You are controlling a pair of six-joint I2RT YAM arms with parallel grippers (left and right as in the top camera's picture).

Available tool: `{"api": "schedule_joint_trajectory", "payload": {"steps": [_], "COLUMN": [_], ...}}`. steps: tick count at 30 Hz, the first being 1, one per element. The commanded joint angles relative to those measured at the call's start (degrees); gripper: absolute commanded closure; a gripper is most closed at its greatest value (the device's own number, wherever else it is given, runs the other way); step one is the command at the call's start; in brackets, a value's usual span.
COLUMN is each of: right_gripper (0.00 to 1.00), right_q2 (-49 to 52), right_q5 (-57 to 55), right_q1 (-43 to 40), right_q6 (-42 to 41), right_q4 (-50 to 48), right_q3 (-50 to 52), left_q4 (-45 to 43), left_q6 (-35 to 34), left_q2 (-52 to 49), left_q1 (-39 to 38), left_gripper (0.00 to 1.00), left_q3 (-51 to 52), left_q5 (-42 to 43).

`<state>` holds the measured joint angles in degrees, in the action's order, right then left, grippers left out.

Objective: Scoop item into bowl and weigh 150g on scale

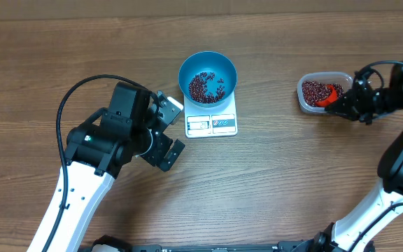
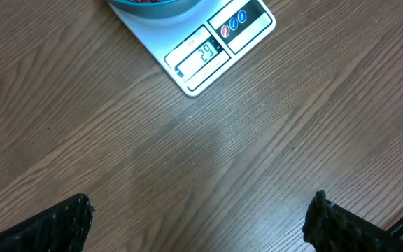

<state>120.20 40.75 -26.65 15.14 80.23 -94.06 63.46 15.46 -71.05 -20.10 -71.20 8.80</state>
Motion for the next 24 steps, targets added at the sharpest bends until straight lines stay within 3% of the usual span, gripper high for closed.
{"api": "schedule_joint_trajectory", "payload": {"steps": [1,4,24], "right_gripper": [0.96,0.96,0.96], "right_q2": [0.1,0.1,0.1], "right_q5": [4.6,7.6,14.7], "right_q1": [-2.6,-4.3,-8.4], "right_q6": [3.9,8.1,16.9], "right_q4": [1.4,3.1,9.8], "right_q3": [0.3,0.3,0.3], "left_q4": [0.0,0.0,0.0], "left_q6": [1.3,1.3,1.3], "left_q2": [-0.1,-0.1,-0.1], "left_q1": [0.2,0.2,0.2], "left_gripper": [0.0,0.0,0.0], "left_q3": [-1.3,-1.3,-1.3], "left_q5": [0.0,0.0,0.0]}}
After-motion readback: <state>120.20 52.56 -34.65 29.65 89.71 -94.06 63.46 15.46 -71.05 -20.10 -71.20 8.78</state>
